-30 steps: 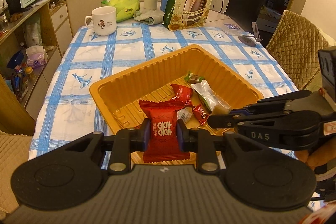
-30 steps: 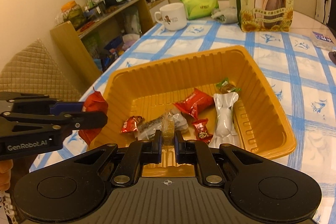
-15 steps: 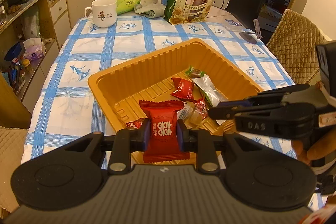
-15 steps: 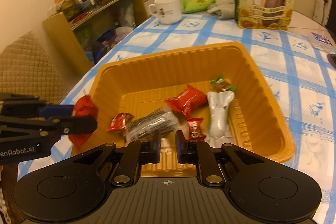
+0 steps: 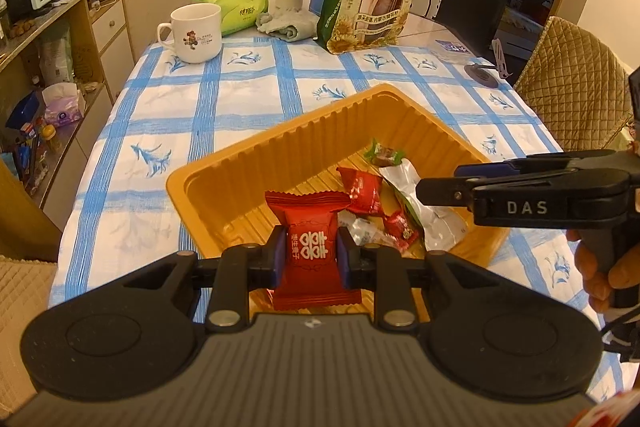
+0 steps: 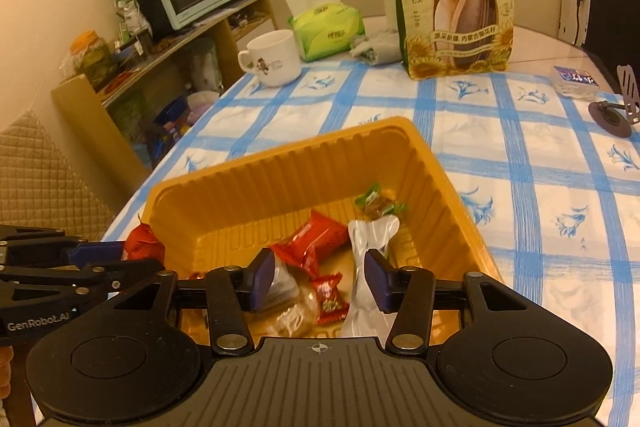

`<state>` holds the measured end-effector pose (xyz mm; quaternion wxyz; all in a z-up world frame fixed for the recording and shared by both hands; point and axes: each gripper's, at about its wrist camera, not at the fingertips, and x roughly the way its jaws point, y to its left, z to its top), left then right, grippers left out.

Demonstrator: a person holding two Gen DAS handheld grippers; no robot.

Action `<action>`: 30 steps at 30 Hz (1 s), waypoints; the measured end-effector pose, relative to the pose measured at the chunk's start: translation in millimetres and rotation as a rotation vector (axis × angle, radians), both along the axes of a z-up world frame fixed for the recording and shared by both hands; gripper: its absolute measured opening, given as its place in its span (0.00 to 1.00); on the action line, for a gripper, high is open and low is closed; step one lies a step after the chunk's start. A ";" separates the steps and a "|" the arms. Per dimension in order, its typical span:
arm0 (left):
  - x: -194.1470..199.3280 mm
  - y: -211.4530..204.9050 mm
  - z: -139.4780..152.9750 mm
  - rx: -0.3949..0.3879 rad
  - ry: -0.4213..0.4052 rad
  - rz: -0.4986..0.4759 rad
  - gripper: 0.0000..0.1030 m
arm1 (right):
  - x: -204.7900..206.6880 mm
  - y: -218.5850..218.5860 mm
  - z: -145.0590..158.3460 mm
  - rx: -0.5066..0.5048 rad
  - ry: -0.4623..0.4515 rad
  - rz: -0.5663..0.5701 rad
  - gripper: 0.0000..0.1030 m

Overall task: Organize snacks
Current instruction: 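Lower the red square candy into the tray with the left tool, then withdraw both open tools from the tray toward the last two candies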

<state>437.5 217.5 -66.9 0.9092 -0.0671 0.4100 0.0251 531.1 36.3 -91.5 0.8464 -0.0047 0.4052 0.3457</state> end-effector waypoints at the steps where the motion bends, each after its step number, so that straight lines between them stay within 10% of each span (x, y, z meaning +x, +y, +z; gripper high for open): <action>1: 2.5 0.7 -0.4 0.002 0.001 -0.001 0.23 | 0.7 0.1 0.7 0.003 -0.001 -0.002 0.50; 14: 31.3 7.6 -6.8 0.020 0.015 -0.013 0.24 | 7.1 3.9 5.3 0.013 -0.009 -0.009 0.53; 17: 32.8 7.7 -8.9 0.035 0.015 0.004 0.50 | 7.3 3.2 7.3 0.016 -0.012 -0.007 0.53; 30: 3.9 8.6 1.3 0.003 0.012 0.028 0.54 | -16.1 -13.6 12.3 0.033 -0.018 -0.010 0.69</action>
